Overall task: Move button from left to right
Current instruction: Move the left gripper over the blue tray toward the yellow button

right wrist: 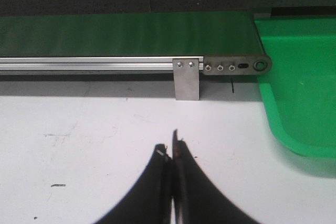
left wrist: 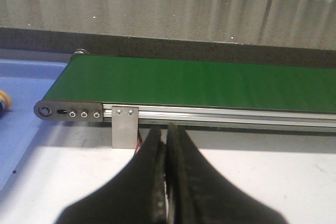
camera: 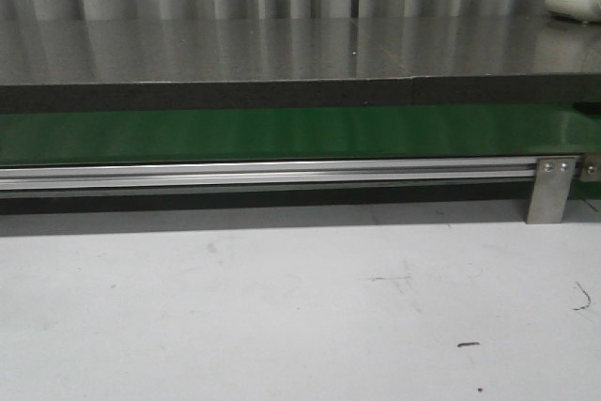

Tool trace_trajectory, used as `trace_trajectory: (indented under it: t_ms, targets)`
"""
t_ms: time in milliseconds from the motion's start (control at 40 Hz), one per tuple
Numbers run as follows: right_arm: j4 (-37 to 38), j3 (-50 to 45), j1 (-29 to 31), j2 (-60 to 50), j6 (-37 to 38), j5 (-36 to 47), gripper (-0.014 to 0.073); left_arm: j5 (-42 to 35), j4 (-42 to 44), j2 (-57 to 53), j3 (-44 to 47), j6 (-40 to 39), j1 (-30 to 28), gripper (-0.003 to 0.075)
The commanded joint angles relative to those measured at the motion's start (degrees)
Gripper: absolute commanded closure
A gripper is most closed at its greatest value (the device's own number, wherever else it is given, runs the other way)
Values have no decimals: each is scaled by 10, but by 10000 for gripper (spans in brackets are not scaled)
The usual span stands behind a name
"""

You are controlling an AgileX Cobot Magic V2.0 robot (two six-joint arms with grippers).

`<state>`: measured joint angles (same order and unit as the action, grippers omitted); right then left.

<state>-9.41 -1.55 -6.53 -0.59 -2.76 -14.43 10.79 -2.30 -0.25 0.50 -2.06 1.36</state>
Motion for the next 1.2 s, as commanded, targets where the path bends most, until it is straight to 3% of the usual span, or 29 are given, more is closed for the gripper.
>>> trace_trajectory:
  t_ms: [0,900,1175]
  targets:
    - [-1,5,-1,-10,-4,42,653,-45,0,-10,16,-4,0,741]
    - [-2,5,-1,-10,-3,43,653,-45,0,-10,16,-4,0,741]
    - [-2,5,-1,-10,-3,75,653,-136,0,-10,16,-4,0,741]
